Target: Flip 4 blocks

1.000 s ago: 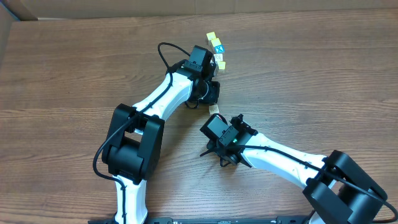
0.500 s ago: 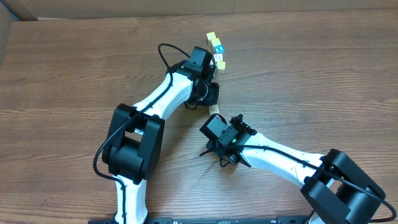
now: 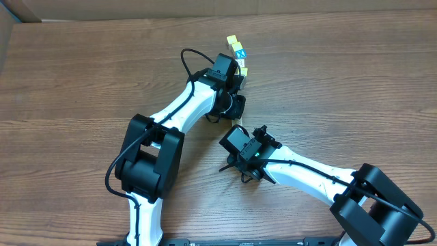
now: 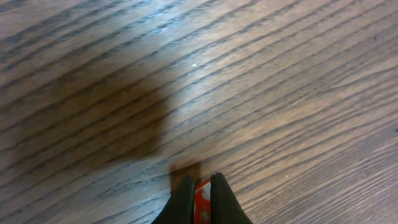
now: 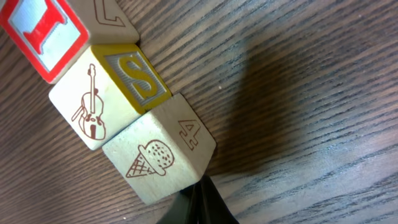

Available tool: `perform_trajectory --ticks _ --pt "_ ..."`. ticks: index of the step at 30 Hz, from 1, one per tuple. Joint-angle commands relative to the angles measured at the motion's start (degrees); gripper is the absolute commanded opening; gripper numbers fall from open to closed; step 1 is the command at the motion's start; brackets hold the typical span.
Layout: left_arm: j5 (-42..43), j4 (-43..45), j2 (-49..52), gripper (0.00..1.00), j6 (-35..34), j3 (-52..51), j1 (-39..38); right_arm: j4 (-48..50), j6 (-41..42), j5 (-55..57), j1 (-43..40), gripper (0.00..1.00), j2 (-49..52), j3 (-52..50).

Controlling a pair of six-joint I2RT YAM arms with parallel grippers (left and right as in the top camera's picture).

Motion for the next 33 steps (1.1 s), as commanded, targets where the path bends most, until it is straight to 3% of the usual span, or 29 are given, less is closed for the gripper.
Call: perform_trajectory --ticks 1,17,26,33 --pt "1.05 -0.39 1.03 0.04 1.60 0.04 -0.28 0.17 0.26 0.90 -0.04 0.04 0.76 -0.37" --pt "1.25 -2.71 1.03 0.04 1.55 0.07 -0.35 0.79 0.15 -3.37 -0.04 0.04 0.76 -0.37" --pt "1.25 -1.42 1.03 0.04 0.66 0.63 0.61 -1.90 -2.14 -6.49 -0.07 0.11 0.20 0.48" --pt "1.22 -1.33 1.03 0.04 -2.34 4.33 2.45 -7.58 -11.30 -6.43 -0.55 0.21 -1.99 5.16"
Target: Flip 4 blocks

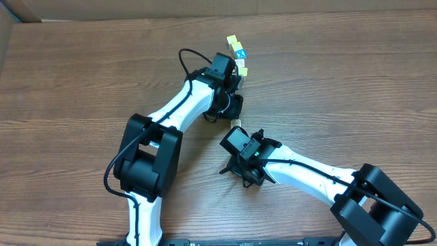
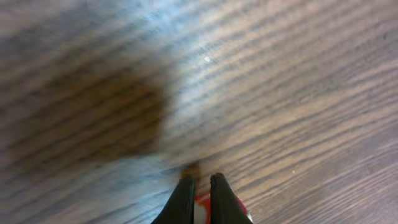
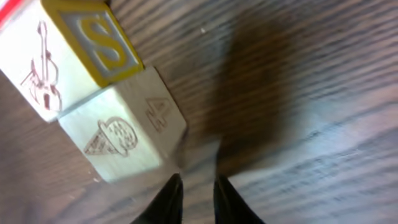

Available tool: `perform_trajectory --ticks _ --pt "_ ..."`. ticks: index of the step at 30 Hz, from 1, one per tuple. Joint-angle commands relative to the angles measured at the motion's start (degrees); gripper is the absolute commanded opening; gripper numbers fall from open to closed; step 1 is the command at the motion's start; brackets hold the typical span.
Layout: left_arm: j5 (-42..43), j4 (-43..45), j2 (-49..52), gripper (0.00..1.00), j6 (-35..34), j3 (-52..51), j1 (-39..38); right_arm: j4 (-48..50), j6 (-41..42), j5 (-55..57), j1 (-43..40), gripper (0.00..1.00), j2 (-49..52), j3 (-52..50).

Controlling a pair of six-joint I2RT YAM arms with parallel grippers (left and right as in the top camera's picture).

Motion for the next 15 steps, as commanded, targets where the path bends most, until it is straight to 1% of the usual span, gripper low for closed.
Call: perform_trajectory --ticks 1,3,4,5,6,7,9,10,11,12,15 --pt "1.07 -0.28 0.79 0.04 -2.49 4.44 1.44 -4.07 -8.11 0.17 -0.96 0.22 -2.32 5.44" --pt "1.07 -2.19 0.79 0.04 -3.48 7.52 2.54 -8.66 -13.81 0.63 -2.10 0.27 -2.64 9.20" --pt "1.07 -3.23 0.79 0.04 -3.78 8.83 2.99 -10.14 -16.11 0.87 -2.64 0.33 -2.69 10.78" --pt "1.07 -5.05 0.79 0.04 -4.28 10.82 3.65 -12.07 -19.04 0.94 -3.48 0.49 -2.69 13.07" --pt "1.07 -6.84 0.79 0.04 -4.63 12.74 4.35 -13.42 -21.16 0.90 -4.22 0.71 -2.67 14.88" --pt "1.05 -8.31 0.79 0.04 -4.98 14.29 4.98 -14.71 -23.04 0.72 -4.90 0.80 -2.69 16.63" --pt "0.85 -11.47 0.79 0.05 -5.97 17.42 6.58 -17.22 -25.92 0.48 -6.25 0.82 -2.67 19.91" --pt "0.70 -13.07 0.79 0.10 -6.71 18.75 7.58 -17.86 -26.97 0.50 -6.84 0.82 -2.69 20.96" --pt "0.39 -14.60 0.79 0.22 -7.72 19.82 8.68 -17.88 -27.69 0.48 -7.21 0.83 -2.67 21.42" --pt "0.22 -15.82 0.79 0.33 -8.50 20.50 9.70 -17.62 -27.82 0.52 -7.48 0.82 -2.67 21.51" --pt "-0.07 -18.88 0.79 0.40 -9.44 20.94 13.14 -16.48 -27.85 0.74 -7.58 0.80 -1.66 21.49"
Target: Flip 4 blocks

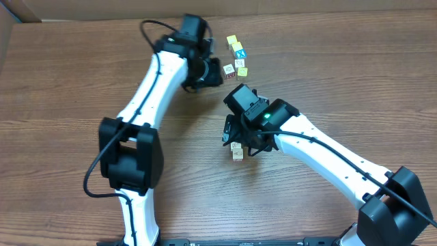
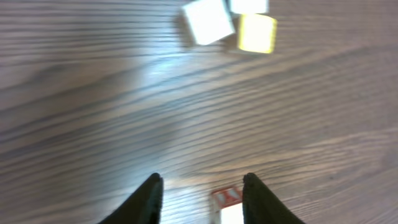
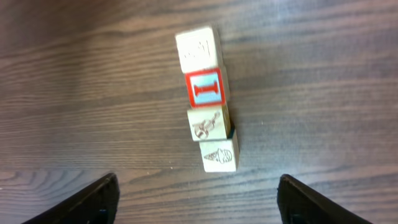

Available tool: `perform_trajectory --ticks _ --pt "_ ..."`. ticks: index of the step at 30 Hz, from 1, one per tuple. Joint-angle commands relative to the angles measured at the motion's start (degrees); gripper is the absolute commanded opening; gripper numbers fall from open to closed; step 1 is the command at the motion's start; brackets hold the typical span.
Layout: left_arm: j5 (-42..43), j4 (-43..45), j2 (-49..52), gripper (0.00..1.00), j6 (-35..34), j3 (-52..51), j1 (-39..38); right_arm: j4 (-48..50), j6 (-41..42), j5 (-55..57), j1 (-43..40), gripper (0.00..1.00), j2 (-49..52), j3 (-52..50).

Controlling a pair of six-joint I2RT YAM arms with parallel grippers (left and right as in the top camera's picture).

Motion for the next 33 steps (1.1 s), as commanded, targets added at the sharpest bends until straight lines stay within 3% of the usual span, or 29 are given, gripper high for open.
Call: perform_trajectory --ticks 1,5,10,14,21,28,33 --pt "-0.68 -2.45 0.35 0.43 -2.56 1.01 3.98 0.94 -3.43 1.01 0.33 0.77 0.39 0.74" --pt "-2.60 -5.79 0.35 0.67 -2.51 0.94 7.13 2.58 -5.29 4.50 1.92 0.72 4.42 0.74" --pt "-5.25 -8.41 0.35 0.76 -2.51 0.94 8.66 3.32 -5.25 8.52 3.39 0.68 9.14 0.74" --pt "-5.75 -8.63 0.35 0.97 -2.54 0.94 8.63 4.15 -5.25 8.52 3.67 0.62 10.56 0.72" --pt "-5.77 -8.63 0.35 1.00 -2.51 0.94 8.28 6.23 -5.29 8.52 3.67 0.58 12.48 -0.46" --pt "-5.79 -8.61 0.35 1.00 -2.51 0.94 8.28 6.29 -5.29 8.52 3.67 0.48 13.35 -0.52" --pt "-5.79 -8.61 0.35 1.00 -2.51 0.94 8.28 6.43 -5.29 8.50 3.67 0.48 13.51 -1.29"
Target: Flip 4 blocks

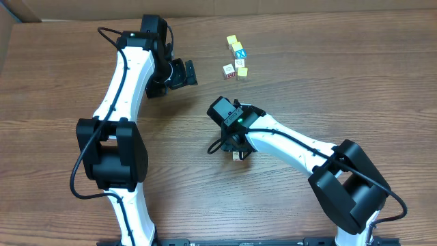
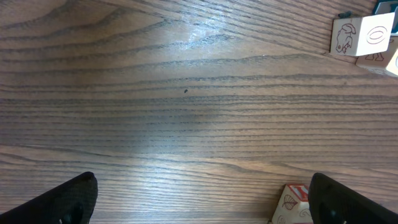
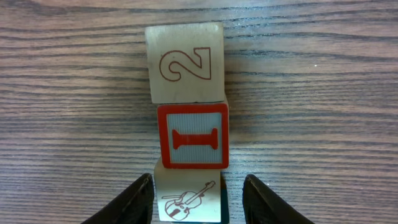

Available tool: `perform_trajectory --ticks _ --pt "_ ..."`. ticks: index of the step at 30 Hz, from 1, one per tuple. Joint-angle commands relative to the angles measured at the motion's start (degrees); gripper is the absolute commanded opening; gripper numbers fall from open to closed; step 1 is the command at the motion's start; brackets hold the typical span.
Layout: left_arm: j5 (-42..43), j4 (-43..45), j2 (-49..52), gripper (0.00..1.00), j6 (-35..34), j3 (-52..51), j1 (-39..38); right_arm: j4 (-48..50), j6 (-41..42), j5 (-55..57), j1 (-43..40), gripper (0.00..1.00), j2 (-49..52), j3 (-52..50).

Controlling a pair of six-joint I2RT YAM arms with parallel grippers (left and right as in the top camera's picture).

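Note:
A row of wooden blocks (image 1: pixel 236 154) lies mid-table. In the right wrist view it shows a "2" block (image 3: pixel 185 62), a red-framed "I" block (image 3: pixel 193 135) and a violin block (image 3: pixel 189 200). My right gripper (image 3: pixel 199 202) is open, low over the row, with one finger (image 3: pixel 134 202) on each side of the violin block. My left gripper (image 1: pixel 182 74) is at the far left and wide open (image 2: pixel 205 199) over bare wood. A block with a red face and a leaf drawing (image 2: pixel 292 204) lies just inside its right finger (image 2: pixel 348 199).
A loose cluster of small blocks (image 1: pixel 235 58) sits at the back of the table, right of my left gripper; two of them show at the left wrist view's top right corner (image 2: pixel 364 36). A cardboard wall runs along the far edge (image 1: pixel 27 10).
My right gripper has come down from high above the row and now straddles the violin block. My left gripper has moved further left from the back cluster and opened wider.
At first both grippers were shut low on the table, the left on a red block by the back cluster, the right touching the ice-cream block. Then the right was slightly open. Then both were open and raised. Now the right is low again over the row.

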Motion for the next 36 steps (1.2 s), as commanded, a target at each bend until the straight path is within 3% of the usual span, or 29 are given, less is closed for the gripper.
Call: perform_trajectory --ticks 1,24,36 --pt "-0.79 -0.15 0.35 1.00 -0.33 0.76 -0.50 0.28 -0.17 1.05 0.22 0.47 0.11 -1.14" --pt "-0.76 -0.13 0.35 1.00 -0.33 0.76 -0.50 -1.73 -0.98 1.05 0.20 0.52 -2.56 2.64" --pt "-0.79 -0.13 0.35 1.00 -0.33 0.76 -0.50 -1.51 -0.98 1.03 0.22 0.53 -1.18 -0.17"
